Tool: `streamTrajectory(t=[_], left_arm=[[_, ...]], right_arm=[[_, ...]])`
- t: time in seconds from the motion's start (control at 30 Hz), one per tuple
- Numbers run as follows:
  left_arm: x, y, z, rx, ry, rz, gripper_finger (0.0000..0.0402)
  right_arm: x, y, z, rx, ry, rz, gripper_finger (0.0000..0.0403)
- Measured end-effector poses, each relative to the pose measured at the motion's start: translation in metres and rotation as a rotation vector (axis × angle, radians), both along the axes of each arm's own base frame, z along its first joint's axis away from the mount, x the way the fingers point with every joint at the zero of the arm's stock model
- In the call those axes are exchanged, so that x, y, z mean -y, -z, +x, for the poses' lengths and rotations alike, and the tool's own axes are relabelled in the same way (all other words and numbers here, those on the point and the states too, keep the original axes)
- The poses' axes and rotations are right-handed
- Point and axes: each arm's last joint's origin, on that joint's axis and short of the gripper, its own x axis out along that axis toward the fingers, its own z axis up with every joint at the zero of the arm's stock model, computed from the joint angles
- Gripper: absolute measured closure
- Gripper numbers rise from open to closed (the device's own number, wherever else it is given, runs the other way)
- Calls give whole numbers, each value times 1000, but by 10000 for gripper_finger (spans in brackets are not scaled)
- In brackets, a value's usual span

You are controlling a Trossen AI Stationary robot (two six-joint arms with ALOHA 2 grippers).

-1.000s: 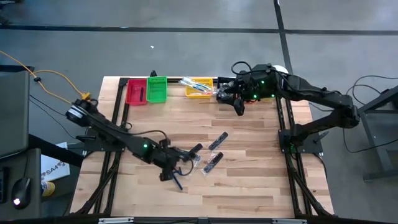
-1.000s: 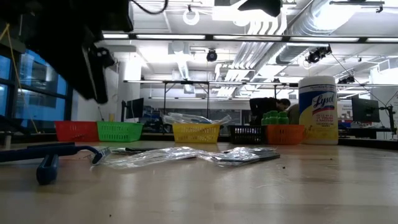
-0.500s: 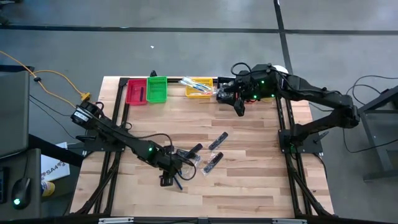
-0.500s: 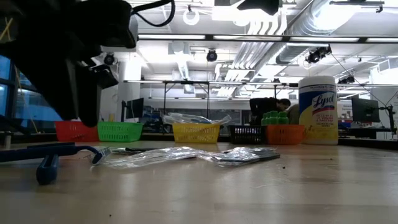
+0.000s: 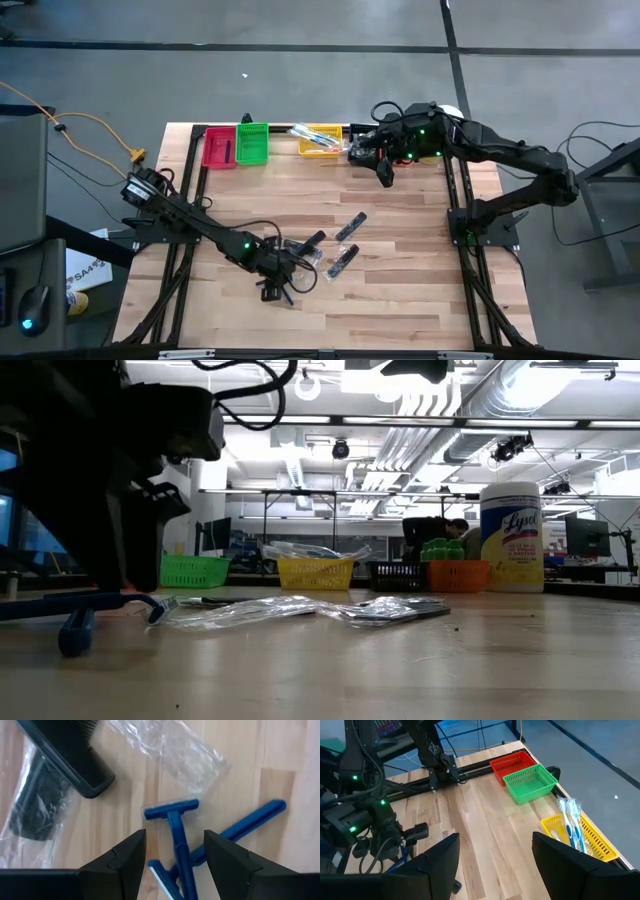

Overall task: Pick & Place Travel size toiletries
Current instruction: Put the blue razor into the red bin

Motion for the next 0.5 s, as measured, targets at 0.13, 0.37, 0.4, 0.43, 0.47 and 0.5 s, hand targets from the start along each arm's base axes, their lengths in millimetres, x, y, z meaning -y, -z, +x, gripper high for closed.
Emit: streamTrajectory(t=[0.13,0.37,0.4,0.43,0.47,0.5], left_arm=[[0,-1,2,22,-23,0,210],[3,8,4,-5,-20,-19,210],[3,10,6,0,-19,-28,210],[4,10,6,0,-26,-32,210],[4,12,6,-10,-36,-30,210],[3,13,5,-20,-47,-27,210]], right_arm=[[0,0,0,0,-1,1,165],[0,0,0,-2,-9,-16,165],[0,0,0,-3,-9,-16,165],[0,0,0,-3,-10,-16,165],[0,0,0,-3,-10,-16,165],[0,0,0,-3,-9,-16,165]])
